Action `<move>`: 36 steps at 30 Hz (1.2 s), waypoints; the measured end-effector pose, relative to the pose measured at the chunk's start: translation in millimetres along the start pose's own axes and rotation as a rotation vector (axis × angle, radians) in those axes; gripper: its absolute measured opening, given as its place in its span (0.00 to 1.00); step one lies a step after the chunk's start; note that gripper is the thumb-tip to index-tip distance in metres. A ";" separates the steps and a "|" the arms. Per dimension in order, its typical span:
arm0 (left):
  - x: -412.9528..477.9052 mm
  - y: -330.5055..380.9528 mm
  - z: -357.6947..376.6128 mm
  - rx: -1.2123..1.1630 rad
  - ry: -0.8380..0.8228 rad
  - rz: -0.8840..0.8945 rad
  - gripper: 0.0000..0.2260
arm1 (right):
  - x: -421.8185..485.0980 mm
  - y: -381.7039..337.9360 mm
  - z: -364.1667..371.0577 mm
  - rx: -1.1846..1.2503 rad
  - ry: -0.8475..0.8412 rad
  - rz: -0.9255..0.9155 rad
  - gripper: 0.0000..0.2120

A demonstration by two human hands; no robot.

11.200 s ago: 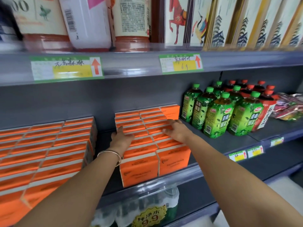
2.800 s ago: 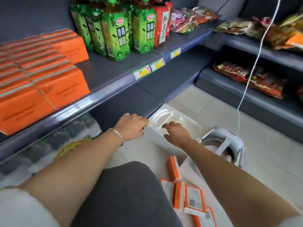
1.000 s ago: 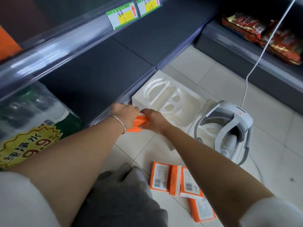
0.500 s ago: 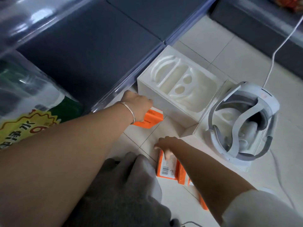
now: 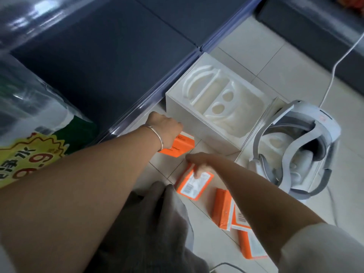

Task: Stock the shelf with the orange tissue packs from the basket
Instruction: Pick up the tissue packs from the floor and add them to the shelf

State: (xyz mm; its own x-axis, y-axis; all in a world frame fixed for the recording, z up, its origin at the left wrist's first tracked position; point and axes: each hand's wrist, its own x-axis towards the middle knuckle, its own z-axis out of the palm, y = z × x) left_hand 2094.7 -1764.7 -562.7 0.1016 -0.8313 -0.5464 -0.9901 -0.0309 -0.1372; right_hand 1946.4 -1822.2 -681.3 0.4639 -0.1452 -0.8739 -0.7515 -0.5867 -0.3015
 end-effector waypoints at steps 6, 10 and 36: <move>-19.6 -16.7 -23.5 0.006 0.098 -0.106 0.15 | -31.5 -8.9 -40.0 0.101 0.286 -0.071 0.25; -49.4 -36.3 -48.9 -0.040 0.208 -0.209 0.17 | -67.5 -23.7 -65.9 0.099 0.488 -0.126 0.21; -337.7 -157.9 -221.3 -0.145 0.906 -0.647 0.19 | -311.4 -252.7 -189.9 0.369 1.330 -0.557 0.23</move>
State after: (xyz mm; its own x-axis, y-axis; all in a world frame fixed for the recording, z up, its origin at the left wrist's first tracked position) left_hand 2195.2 -1601.9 -173.7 0.5513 -0.7304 0.4033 -0.7845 -0.6184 -0.0475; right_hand 2081.0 -1780.0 -260.5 0.6497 -0.6977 0.3017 -0.3171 -0.6095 -0.7266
